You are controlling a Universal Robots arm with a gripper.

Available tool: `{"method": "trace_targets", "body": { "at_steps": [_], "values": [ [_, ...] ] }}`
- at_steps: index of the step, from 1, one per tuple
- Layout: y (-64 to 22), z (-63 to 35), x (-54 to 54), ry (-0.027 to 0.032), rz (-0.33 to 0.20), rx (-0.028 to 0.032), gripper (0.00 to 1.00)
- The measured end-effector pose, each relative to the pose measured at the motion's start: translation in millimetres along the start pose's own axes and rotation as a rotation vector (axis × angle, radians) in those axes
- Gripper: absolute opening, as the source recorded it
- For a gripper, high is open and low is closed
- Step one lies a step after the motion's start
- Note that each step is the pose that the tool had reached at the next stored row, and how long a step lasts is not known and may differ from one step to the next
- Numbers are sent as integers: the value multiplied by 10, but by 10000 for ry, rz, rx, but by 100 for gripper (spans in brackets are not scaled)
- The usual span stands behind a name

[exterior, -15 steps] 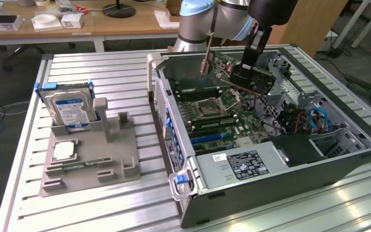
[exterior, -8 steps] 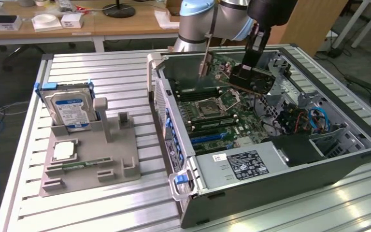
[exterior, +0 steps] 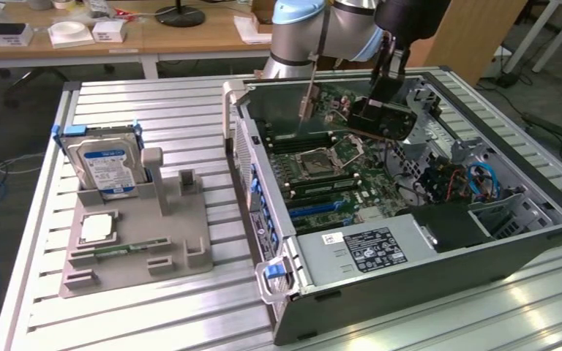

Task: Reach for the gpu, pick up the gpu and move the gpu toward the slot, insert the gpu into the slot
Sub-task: 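Insert the gpu into the slot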

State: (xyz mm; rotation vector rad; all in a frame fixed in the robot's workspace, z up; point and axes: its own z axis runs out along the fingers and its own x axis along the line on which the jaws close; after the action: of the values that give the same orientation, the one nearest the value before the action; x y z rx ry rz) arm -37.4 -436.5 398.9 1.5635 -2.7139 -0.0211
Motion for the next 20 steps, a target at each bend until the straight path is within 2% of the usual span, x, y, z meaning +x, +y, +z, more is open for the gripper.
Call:
{"method": "trace_targets", "body": {
  "at_steps": [20],
  "values": [
    [2, 8, 2, 45, -2678, 4, 26]
  ]
}}
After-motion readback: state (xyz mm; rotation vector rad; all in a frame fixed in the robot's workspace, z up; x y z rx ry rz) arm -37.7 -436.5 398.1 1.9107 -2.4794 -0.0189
